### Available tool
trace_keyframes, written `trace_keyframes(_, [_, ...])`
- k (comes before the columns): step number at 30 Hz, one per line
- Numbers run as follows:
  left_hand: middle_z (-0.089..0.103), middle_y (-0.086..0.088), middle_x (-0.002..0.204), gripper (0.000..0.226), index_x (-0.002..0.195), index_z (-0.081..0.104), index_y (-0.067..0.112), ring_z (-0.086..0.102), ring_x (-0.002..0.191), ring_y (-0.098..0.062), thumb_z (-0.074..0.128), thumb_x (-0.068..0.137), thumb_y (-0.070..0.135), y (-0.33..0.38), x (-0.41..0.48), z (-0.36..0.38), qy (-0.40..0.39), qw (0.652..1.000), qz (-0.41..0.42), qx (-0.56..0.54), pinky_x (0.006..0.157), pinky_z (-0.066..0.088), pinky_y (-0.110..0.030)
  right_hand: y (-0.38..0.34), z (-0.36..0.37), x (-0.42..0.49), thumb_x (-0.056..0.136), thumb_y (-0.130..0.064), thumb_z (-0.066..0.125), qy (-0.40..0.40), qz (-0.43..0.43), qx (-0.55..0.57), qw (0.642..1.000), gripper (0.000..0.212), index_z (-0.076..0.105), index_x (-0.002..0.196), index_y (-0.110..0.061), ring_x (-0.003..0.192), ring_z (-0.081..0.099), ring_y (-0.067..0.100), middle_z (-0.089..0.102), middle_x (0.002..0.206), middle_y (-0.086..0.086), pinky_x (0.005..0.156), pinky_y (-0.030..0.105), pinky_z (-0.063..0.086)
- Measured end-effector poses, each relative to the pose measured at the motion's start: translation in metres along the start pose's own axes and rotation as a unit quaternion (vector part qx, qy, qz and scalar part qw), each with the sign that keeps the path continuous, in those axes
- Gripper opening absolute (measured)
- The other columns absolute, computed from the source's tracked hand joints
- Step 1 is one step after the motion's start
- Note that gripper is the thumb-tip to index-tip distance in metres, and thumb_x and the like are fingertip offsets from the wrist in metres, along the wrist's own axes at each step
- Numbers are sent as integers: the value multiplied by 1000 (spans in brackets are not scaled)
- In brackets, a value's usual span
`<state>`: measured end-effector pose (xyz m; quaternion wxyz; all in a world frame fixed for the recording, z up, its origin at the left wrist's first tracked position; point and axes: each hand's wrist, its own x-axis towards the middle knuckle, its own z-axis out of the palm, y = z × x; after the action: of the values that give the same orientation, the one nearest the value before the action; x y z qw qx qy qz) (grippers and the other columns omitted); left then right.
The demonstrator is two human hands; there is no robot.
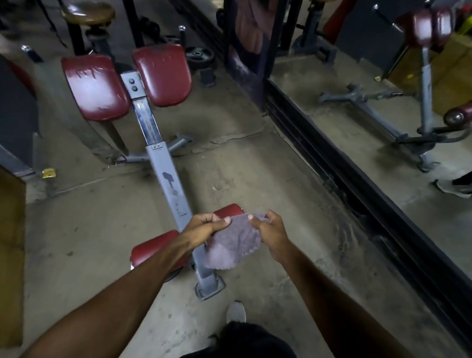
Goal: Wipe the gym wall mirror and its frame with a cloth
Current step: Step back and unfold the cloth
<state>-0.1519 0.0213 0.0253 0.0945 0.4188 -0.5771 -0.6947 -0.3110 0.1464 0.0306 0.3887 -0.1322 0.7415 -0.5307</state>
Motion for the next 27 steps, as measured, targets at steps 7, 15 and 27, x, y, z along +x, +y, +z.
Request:
trace_keyframes(7, [72,1,74,16,96,75,3,65,68,-7,82,84,11,25,22,3,-67,995,-24,70,67,53,-20,-12,-7,33,95,-22,73,-88,31,-23,995,15,70,101,-9,85,72,24,76,99,13,79,36,60])
trace_keyframes(15, [73,-13,85,18,85,67,8,68,82,-30,57,92,-6,42,50,10,19,984,-109,-142,81,55,-39,-8,-12,50,87,-35,75,-202,119,104,966,44,72,121,-7,110,72,23,74,119,11,101,39,55])
trace_keyframes(27, [73,-6,83,21,77,69,11,66,76,-20,80,76,-7,47,76,-38,30,992,-116,34,66,55,-28,-13,37,59,94,-19,72,-86,164,182,966,7,67,94,-15,88,73,19,77,95,5,77,29,57])
